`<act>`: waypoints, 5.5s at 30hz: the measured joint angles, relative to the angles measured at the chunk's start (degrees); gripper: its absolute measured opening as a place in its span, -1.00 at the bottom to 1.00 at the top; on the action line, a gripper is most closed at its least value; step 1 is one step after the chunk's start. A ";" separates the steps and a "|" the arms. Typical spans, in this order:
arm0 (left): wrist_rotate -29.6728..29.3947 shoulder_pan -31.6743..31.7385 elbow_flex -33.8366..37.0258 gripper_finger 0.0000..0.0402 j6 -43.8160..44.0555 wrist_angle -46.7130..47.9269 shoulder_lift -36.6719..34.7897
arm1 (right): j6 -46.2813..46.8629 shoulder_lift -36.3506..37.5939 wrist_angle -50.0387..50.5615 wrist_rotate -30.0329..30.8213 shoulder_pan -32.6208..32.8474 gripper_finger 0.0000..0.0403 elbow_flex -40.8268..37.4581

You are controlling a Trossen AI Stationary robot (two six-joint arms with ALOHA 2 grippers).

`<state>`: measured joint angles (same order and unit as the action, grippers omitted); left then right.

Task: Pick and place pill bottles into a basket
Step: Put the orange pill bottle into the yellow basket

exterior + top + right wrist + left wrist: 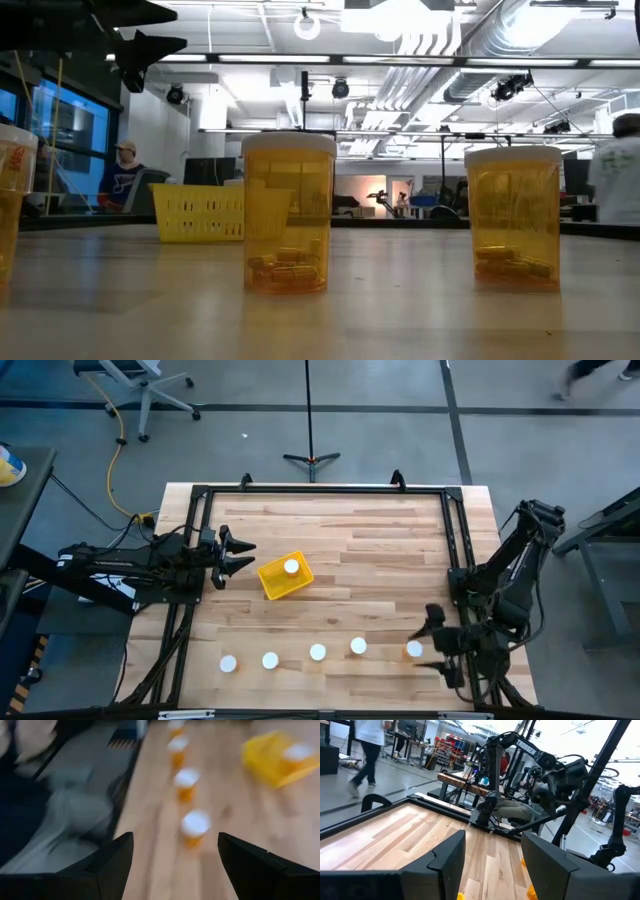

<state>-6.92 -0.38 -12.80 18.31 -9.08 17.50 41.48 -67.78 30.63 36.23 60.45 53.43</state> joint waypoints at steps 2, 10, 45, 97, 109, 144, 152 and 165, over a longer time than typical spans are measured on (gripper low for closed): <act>-0.06 0.00 0.00 0.13 0.00 0.00 0.00 | -1.12 -0.82 -0.07 -5.73 -0.33 0.40 0.00; -0.27 0.00 0.00 0.13 0.02 0.04 0.02 | 0.34 -3.06 0.30 -2.55 -3.66 0.40 0.02; -0.26 0.00 0.00 0.13 0.00 0.22 0.00 | 22.00 -16.25 14.58 -23.29 -10.30 0.40 0.07; -0.24 0.00 0.00 0.13 -0.02 0.17 0.00 | 17.44 -22.00 14.14 -25.96 -10.58 0.01 0.07; -0.24 0.00 0.00 0.13 -0.02 0.16 0.00 | 16.04 -21.90 14.39 -25.94 -10.78 0.02 0.07; -0.19 0.00 0.00 0.13 -1.53 0.20 0.00 | -17.30 -8.22 12.07 -19.49 -39.24 0.00 9.57; -0.19 0.00 0.00 0.13 -4.05 0.21 0.00 | -30.42 -15.47 10.35 -27.83 -48.62 0.00 17.44; -0.19 0.00 0.02 0.13 -4.55 2.59 -0.02 | -49.63 -33.13 10.23 -34.62 -57.69 0.00 37.29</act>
<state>-7.11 -0.38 -12.78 13.76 -6.49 17.47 -8.15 -100.91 40.86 1.61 2.77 90.72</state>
